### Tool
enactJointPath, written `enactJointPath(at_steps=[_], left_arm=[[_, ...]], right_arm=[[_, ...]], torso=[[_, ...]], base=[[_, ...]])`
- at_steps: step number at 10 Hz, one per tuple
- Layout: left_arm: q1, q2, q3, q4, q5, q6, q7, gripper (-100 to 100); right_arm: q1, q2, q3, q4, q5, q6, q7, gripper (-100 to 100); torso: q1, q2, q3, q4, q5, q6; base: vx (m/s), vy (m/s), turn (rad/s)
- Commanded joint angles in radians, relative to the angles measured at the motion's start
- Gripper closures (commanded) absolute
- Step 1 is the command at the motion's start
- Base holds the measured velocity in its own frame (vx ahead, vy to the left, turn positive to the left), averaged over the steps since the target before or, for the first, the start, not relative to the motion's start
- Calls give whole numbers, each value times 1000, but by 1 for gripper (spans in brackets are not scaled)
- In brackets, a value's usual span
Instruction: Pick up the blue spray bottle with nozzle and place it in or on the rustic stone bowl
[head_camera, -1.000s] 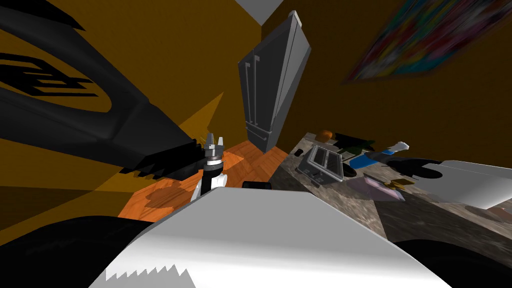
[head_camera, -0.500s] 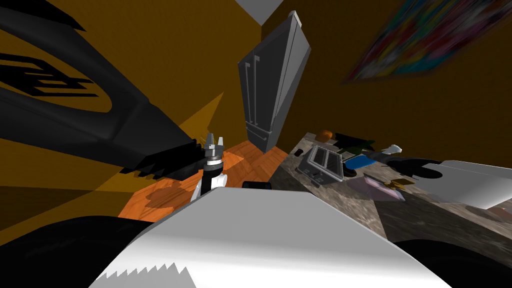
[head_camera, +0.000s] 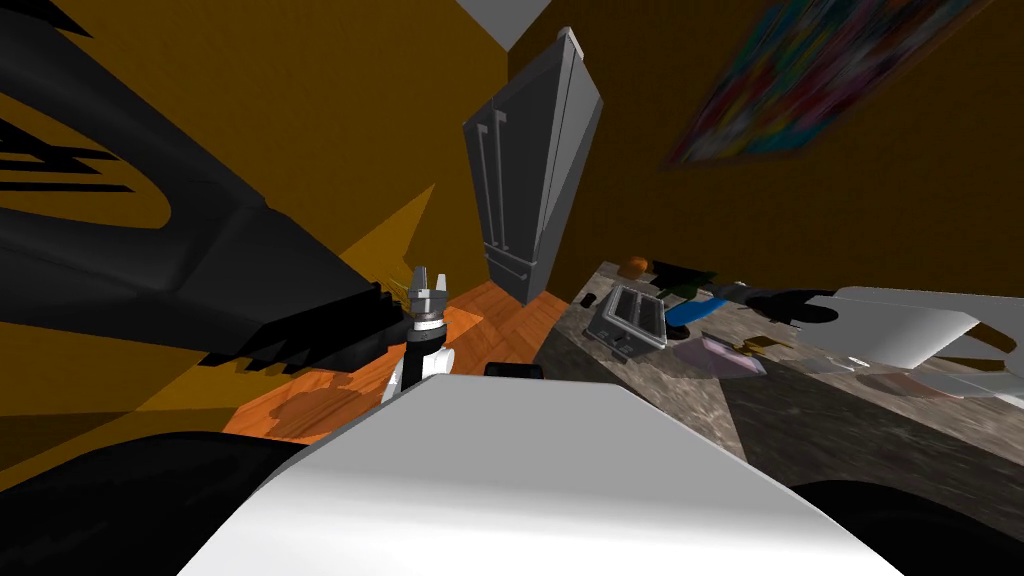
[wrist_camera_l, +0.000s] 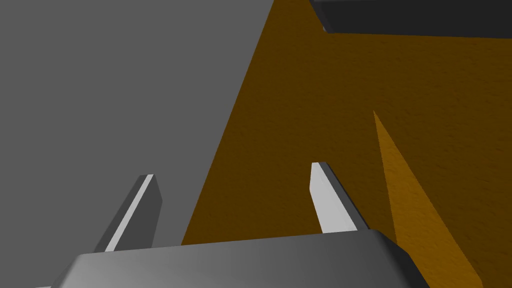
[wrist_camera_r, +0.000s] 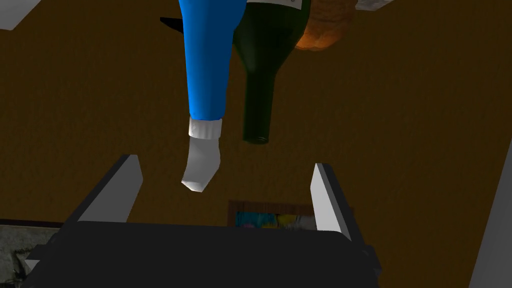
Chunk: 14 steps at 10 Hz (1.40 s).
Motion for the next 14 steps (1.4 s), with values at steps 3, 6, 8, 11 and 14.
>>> enactJointPath(at_steps=[3, 6, 8, 11, 14], left_arm=[[0, 0, 0, 0, 0, 0, 0, 0], [0, 0, 0, 0, 0, 0, 0, 0], [0, 0, 0, 0, 0, 0, 0, 0], [0, 0, 0, 0, 0, 0, 0, 0], [0, 0, 0, 0, 0, 0, 0, 0]], right_arm=[[17, -75, -21, -18, -25, 24, -24, -100], [48, -158, -60, -40, -68, 51, -45, -100], [48, -167, -60, -40, -68, 51, -39, -100], [64, -213, -79, -51, -89, 65, -55, -100], [80, -260, -98, -62, -111, 79, -66, -100]], torso=[[1, -1, -1, 0, 0, 0], [-1, 0, 0, 0, 0, 0], [0, 0, 0, 0, 0, 0], [0, -1, 0, 0, 0, 0], [1, -1, -1, 0, 0, 0]], base=[[-7, -5, -58], [-22, -23, -113], [-5, -5, -30], [-6, -7, -81], [0, -1, -56]])
